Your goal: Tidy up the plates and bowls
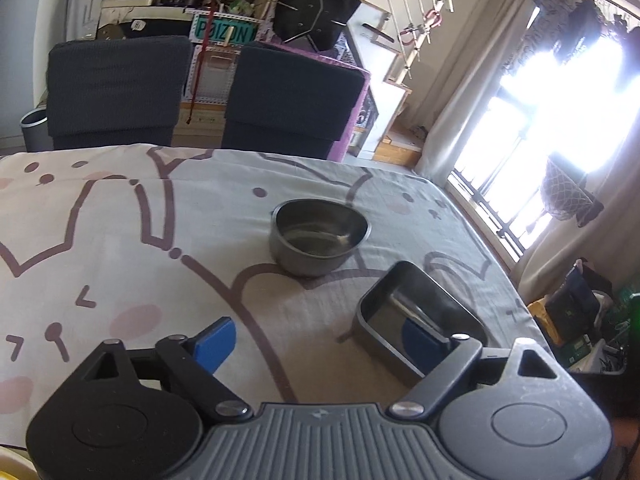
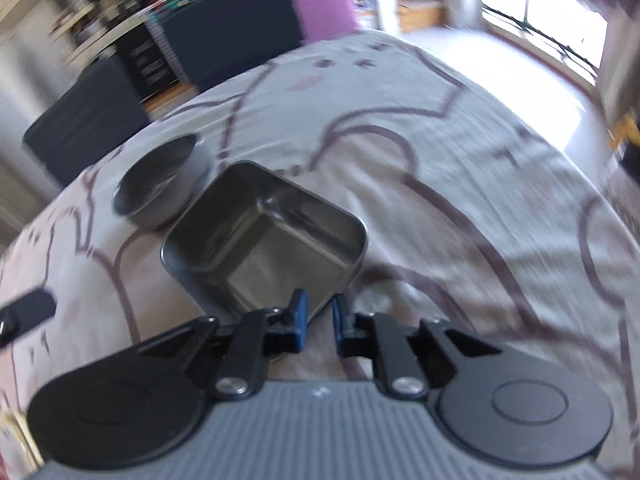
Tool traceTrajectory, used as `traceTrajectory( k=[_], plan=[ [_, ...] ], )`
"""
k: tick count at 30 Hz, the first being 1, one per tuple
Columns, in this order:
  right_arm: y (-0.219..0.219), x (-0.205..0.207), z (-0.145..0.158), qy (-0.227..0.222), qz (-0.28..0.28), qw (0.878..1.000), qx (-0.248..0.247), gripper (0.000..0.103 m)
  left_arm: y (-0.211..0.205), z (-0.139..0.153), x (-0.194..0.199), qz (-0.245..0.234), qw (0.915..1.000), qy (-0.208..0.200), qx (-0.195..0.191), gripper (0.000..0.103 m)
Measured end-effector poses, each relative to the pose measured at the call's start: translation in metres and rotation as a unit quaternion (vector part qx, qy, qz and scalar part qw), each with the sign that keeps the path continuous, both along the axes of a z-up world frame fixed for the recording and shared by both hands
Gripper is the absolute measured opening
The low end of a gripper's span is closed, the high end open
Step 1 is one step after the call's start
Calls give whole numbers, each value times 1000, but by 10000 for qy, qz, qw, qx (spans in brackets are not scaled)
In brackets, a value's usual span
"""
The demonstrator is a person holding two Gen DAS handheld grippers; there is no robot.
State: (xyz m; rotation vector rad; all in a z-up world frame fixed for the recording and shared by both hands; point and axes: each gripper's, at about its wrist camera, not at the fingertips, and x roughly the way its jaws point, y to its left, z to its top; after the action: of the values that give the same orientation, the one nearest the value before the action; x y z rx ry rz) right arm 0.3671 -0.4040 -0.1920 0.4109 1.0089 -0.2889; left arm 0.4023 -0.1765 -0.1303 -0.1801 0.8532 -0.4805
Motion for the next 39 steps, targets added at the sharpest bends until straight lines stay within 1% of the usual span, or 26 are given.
traceTrajectory(
  k=[1,3,6,8,9,12,15,18,19,20,22,23,25,28,29,32,33,34,35,39],
  plan=[
    [5,3,0,-20,236,9997,-25,16,2,-1,2,16,10000,13,-1,86],
    [12,7,1,-50,679,9976,97,16,6,-2,5,55,10000,48,13,83],
    [22,9,1,-66,1234,9922,162,12,10,-6,11,114,9998,148,77,74],
    [28,13,2,-77,1427,9897,95,8,11,-10,14,96,9996,236,116,62],
    [30,17,1,-80,1461,9892,100,7,11,-12,15,76,9995,269,133,60],
    [33,21,3,-85,1517,9884,31,6,8,-17,17,-25,9993,345,135,55],
    [30,27,1,-117,1264,9917,-196,6,5,-23,19,-58,9987,503,45,49],
    [29,32,0,-200,1139,9931,-193,6,2,-29,19,-115,9978,650,-4,43],
    [32,34,-1,-255,1197,9923,-215,6,1,-31,20,-110,9975,691,11,40],
    [29,29,1,-286,1271,9913,-211,6,1,-32,20,-103,9973,727,41,33],
    [34,31,-1,-324,1416,9892,-200,6,2,-34,21,-49,9971,740,159,24],
    [37,32,-1,-335,1481,9882,-220,6,3,-35,22,-10,9971,736,208,23],
    [44,35,-1,-355,1553,9867,-331,6,7,-37,25,53,9966,803,162,23],
    [50,37,-3,-354,1524,9868,-428,5,11,-41,28,120,9956,898,252,18],
    [50,38,-4,-352,1472,9876,-424,5,11,-43,29,116,9953,927,264,18],
    [47,39,-11,-305,1380,9895,-316,5,12,-45,31,98,9949,987,181,17],
    [47,40,-13,-254,1359,9900,-263,5,12,-45,31,65,9950,987,139,14],
    [46,40,-15,-229,1333,9905,-236,4,12,-45,31,33,9948,1017,59,5],
    [46,40,-16,-236,1323,9907,-216,4,12,-44,31,35,9945,1047,18,4],
    [44,38,-10,-311,1252,9916,-110,4,8,-35,25,-64,9958,897,146,4]
  ],
)
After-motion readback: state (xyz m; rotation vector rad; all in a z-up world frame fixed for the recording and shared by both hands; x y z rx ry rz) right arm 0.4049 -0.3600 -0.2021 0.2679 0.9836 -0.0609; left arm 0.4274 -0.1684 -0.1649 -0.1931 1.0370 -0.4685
